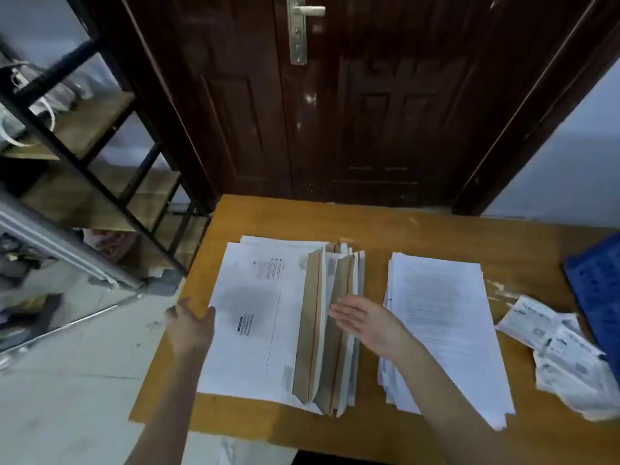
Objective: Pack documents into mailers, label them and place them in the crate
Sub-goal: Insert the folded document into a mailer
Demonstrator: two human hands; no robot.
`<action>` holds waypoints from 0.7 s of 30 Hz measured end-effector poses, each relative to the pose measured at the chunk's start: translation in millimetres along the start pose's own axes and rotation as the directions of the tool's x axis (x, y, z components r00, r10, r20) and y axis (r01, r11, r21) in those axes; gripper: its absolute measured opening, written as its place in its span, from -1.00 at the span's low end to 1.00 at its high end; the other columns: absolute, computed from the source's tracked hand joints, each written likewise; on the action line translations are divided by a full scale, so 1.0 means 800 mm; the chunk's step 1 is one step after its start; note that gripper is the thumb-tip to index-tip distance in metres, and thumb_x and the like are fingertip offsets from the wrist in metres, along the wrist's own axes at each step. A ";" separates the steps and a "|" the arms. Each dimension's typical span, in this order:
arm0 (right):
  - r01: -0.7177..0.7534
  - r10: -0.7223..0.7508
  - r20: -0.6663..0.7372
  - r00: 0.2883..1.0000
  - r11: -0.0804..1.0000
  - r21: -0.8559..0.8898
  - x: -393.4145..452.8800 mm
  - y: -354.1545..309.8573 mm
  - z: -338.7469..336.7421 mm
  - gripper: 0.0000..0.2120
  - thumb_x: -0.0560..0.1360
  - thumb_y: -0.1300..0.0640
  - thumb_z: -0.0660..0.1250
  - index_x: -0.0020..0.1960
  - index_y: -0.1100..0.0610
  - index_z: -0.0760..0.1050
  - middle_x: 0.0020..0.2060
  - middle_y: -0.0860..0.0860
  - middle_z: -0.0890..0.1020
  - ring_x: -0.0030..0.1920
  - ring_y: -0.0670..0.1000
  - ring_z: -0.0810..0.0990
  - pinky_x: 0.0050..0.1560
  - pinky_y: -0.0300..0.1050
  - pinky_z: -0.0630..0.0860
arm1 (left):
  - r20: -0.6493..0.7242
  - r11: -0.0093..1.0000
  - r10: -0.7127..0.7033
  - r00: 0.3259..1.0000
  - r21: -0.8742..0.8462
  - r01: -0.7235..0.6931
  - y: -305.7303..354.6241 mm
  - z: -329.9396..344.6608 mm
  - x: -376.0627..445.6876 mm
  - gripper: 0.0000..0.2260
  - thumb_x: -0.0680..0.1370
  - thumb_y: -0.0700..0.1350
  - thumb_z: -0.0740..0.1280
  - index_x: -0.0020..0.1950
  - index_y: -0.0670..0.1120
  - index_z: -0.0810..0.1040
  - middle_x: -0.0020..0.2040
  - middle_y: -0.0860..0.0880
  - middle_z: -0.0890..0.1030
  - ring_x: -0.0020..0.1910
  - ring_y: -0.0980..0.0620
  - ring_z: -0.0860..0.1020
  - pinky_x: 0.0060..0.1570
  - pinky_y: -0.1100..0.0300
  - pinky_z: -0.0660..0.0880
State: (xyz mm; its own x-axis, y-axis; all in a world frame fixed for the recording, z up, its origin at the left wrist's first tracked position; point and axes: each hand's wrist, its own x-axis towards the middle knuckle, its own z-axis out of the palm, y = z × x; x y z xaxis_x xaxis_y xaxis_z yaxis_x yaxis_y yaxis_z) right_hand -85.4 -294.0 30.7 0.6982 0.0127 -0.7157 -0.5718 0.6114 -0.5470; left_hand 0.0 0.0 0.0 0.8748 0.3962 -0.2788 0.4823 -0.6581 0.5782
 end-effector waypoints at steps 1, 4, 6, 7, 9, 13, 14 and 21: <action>-0.037 0.030 -0.056 0.998 0.992 -0.124 0.011 0.005 0.010 -0.59 0.56 0.13 0.29 0.34 0.31 0.39 0.18 0.22 0.56 0.21 0.15 0.54 0.22 -0.04 0.48 | 0.033 0.988 -0.097 0.995 0.123 0.093 -0.002 0.009 -0.002 -0.42 0.52 -0.04 0.38 0.42 -0.27 0.27 0.41 -0.30 0.21 0.34 -0.31 0.28 0.29 -0.13 0.29; -0.108 -0.013 -0.194 0.981 0.795 -0.597 0.029 0.024 0.034 -0.45 0.49 0.04 0.40 0.35 0.33 0.36 0.25 0.22 0.51 0.21 0.13 0.51 0.17 -0.08 0.48 | 0.128 0.901 -0.358 0.925 0.306 0.307 -0.011 0.031 -0.014 -0.20 0.45 0.19 0.40 0.47 -0.25 0.16 0.48 -0.27 0.03 0.45 -0.29 0.06 0.37 -0.13 0.15; -0.108 -0.050 -0.200 0.979 0.702 -0.704 0.041 0.043 0.031 -0.50 0.47 0.04 0.42 0.30 0.27 0.42 0.17 0.10 0.56 0.06 0.01 0.55 -0.05 -0.22 0.46 | 0.125 0.885 -0.352 0.928 0.366 0.286 -0.018 0.042 -0.024 -0.13 0.40 0.25 0.42 0.45 -0.26 0.17 0.45 -0.29 0.08 0.42 -0.28 0.11 0.36 -0.11 0.19; -0.105 -0.072 -0.200 0.977 0.654 -0.749 0.045 0.048 0.028 -0.57 0.47 0.06 0.41 0.26 0.24 0.45 0.11 0.08 0.58 -0.04 -0.04 0.55 -0.13 -0.25 0.45 | 0.099 0.882 -0.319 0.942 0.394 0.258 -0.020 0.044 -0.025 -0.12 0.37 0.26 0.43 0.43 -0.27 0.19 0.41 -0.29 0.14 0.39 -0.28 0.16 0.34 -0.10 0.23; -0.101 -0.128 -0.213 0.969 0.580 -0.808 0.051 0.053 0.022 -0.68 0.51 0.15 0.34 0.23 0.20 0.45 0.01 0.04 0.57 -0.13 -0.06 0.51 -0.17 -0.21 0.42 | 0.057 0.876 -0.275 0.960 0.426 0.226 -0.016 0.045 -0.025 -0.11 0.34 0.28 0.45 0.41 -0.28 0.22 0.38 -0.30 0.20 0.36 -0.26 0.20 0.30 -0.08 0.25; -0.114 -0.145 -0.239 0.960 0.579 -0.808 0.049 0.047 0.017 -0.61 0.55 0.26 0.22 0.37 0.18 0.36 0.23 0.07 0.50 0.03 -0.01 0.49 -0.08 -0.26 0.37 | 0.054 0.872 -0.301 0.952 0.419 0.253 -0.003 0.045 -0.026 0.00 0.26 0.28 0.50 0.41 -0.31 0.16 0.34 -0.28 0.23 0.33 -0.23 0.24 0.28 -0.04 0.29; -0.108 -0.138 -0.235 0.962 0.598 -0.794 0.049 0.044 0.016 -0.61 0.55 0.28 0.21 0.37 0.17 0.36 0.26 0.08 0.48 0.10 0.02 0.49 -0.04 -0.24 0.36 | 0.045 0.880 -0.302 0.952 0.398 0.261 -0.002 0.045 -0.025 0.03 0.23 0.27 0.52 0.41 -0.31 0.14 0.33 -0.27 0.24 0.32 -0.22 0.25 0.28 -0.04 0.29; -0.033 -0.074 -0.217 0.973 0.890 -0.454 0.052 0.026 -0.002 -0.75 0.55 0.33 0.20 0.20 0.18 0.47 0.11 0.11 0.61 0.09 0.10 0.59 0.15 0.01 0.54 | 0.070 0.926 -0.244 0.967 0.311 0.211 0.023 0.050 -0.036 -0.09 0.34 0.17 0.51 0.43 -0.26 0.12 0.34 -0.25 0.21 0.31 -0.22 0.23 0.27 -0.04 0.27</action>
State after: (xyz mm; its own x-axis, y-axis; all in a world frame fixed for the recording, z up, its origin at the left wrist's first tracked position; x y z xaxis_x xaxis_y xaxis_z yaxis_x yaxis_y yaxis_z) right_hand -68.6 -282.0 -10.9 0.6286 -0.2044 -0.7504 -0.7280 0.1846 -0.6602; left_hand -14.5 -49.2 -11.6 0.7315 0.4989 -0.4648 0.6459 -0.7254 0.2379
